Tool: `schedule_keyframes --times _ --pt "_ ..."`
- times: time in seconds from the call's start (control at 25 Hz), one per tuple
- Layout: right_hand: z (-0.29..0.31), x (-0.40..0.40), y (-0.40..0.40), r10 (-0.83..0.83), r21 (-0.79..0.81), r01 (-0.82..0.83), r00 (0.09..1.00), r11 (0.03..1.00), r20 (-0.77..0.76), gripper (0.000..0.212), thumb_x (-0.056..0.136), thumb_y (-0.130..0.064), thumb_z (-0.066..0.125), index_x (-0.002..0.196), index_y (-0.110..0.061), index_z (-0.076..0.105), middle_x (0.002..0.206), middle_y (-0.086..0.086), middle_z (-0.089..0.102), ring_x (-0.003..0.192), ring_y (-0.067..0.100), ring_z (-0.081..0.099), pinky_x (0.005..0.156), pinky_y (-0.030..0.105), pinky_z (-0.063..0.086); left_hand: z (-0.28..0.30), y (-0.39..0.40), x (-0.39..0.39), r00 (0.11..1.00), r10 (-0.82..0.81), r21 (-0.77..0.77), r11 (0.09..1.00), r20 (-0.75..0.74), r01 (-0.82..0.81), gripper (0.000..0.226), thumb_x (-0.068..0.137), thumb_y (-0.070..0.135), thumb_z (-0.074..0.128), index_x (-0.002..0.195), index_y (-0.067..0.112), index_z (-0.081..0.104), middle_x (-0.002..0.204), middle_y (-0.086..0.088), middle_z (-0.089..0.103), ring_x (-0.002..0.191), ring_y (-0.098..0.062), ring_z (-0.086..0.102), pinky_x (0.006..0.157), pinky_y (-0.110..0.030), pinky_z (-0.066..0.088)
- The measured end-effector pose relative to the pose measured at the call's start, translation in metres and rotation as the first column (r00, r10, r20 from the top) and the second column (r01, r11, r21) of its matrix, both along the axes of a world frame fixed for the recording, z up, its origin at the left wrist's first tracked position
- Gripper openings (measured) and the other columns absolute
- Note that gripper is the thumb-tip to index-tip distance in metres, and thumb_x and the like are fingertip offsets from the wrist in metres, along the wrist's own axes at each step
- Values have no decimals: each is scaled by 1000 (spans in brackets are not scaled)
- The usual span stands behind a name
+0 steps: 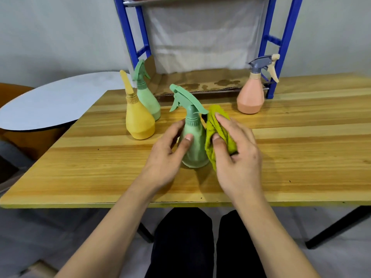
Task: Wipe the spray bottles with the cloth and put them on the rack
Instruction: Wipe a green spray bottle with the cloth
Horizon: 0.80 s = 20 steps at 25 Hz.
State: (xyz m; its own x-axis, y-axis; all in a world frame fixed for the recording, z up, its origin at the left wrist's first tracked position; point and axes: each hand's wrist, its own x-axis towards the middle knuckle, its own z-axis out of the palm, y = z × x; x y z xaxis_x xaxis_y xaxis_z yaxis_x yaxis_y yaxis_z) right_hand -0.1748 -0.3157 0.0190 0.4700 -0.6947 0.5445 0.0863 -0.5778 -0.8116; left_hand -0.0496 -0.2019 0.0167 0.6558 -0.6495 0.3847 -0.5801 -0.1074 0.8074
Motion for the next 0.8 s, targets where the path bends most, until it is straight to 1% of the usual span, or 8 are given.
schedule_keyframes --times 0.08,0.16,0.32,0.4,0.52,0.6,0.68,0.8 --pt "7 11 7 16 -64 -18 999 998 -35 40 95 -18 61 133 -30 64 138 1 57 131 11 51 108 14 35 -4 -3 -1 1000 -19 -53 998 -23 18 47 103 35 54 147 19 51 139 5 64 129 -10 60 110 -46 48" --pt "1 16 9 1 -62 -7 995 998 -95 42 94 -19 59 135 -29 63 137 1 57 128 14 53 106 19 38 -8 -5 2 1000 -16 -63 998 -6 16 50 103 39 54 149 21 50 142 4 63 132 -13 59 111 -48 48" --pt "-14 9 -2 -73 7 77 965 997 -254 42 93 -19 58 133 -30 64 126 5 63 117 23 59 96 16 34 -12 -6 1 997 47 -35 998 53 -45 55 103 47 53 151 22 49 144 8 60 134 -8 55 114 -41 44" --pt "-4 10 0 -75 3 77 970 997 -232 41 93 -18 58 132 -29 65 124 3 63 113 18 60 93 9 33 -13 -6 -2 994 77 -49 996 73 -74 51 103 45 54 149 23 50 142 13 59 131 -3 55 113 -35 44" --pt "9 17 17 -73 -77 64 989 995 -130 42 94 -17 59 134 -29 63 131 -1 57 117 9 54 93 -4 25 -13 -7 2 996 32 -61 998 88 -27 50 104 44 52 148 21 52 135 4 65 126 -16 61 105 -46 49" --pt "1 16 22 -85 -63 77 988 995 -131 43 93 -16 60 135 -27 63 133 4 57 121 15 55 96 2 27 -14 -6 4 994 44 -54 998 97 -39 49 104 44 52 147 21 52 138 3 64 127 -16 60 106 -46 49" --pt "-7 10 19 -89 19 95 975 995 -205 44 94 -16 59 136 -26 62 130 7 59 118 20 58 93 7 29 -12 -6 -2 990 95 -50 995 104 -90 51 104 44 54 150 23 50 145 9 58 134 -8 55 113 -38 45" --pt "3 9 10 -72 33 84 962 996 -263 43 95 -18 59 136 -29 62 126 2 59 116 16 58 90 7 28 -13 -8 -6 992 86 -61 995 98 -80 51 104 42 54 150 22 50 146 9 58 135 -6 53 114 -37 44"
